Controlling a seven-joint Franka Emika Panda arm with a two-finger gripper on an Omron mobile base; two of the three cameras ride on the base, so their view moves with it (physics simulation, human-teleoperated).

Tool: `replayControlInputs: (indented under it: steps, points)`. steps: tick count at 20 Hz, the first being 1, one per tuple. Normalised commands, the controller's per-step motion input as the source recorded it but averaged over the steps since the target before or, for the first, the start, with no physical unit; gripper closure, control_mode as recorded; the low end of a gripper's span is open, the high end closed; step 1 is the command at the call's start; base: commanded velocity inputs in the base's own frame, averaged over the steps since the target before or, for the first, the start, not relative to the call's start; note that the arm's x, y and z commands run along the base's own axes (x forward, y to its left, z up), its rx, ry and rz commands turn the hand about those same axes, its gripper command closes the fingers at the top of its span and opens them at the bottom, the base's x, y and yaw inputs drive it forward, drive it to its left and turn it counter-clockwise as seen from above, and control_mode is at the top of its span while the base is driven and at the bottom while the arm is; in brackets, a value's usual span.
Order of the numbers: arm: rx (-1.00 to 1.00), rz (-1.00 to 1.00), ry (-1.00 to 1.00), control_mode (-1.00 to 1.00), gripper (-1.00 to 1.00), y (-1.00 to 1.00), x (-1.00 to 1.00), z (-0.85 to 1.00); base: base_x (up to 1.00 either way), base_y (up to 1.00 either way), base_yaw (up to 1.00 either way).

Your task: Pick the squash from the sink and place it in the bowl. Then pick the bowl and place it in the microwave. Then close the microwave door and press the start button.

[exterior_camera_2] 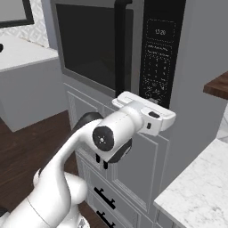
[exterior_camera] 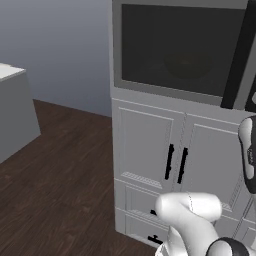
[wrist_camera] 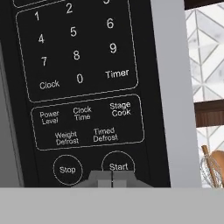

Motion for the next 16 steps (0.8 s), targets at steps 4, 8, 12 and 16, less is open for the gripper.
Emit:
replayControlInputs:
  steps: [4, 8, 12, 16]
  points:
    - [0.00, 0.04, 0.00, -1.00, 1.00, -0.44, 0.34, -0.10, 0.00, 0.00, 0.00]
    - [0.00, 0.02, 0.04, -1.00, 1.00, -0.28, 0.80, -0.22, 0.00, 0.00, 0.00]
    - [0.00, 0.00, 0.00, -1.00, 1.00, 0.11, 0.12, -0.11, 0.00, 0.00, 0.00]
    - [0.00, 0.00, -0.11, -1.00, 1.00, 0.32, -0.73, 0.02, 0.00, 0.00, 0.00]
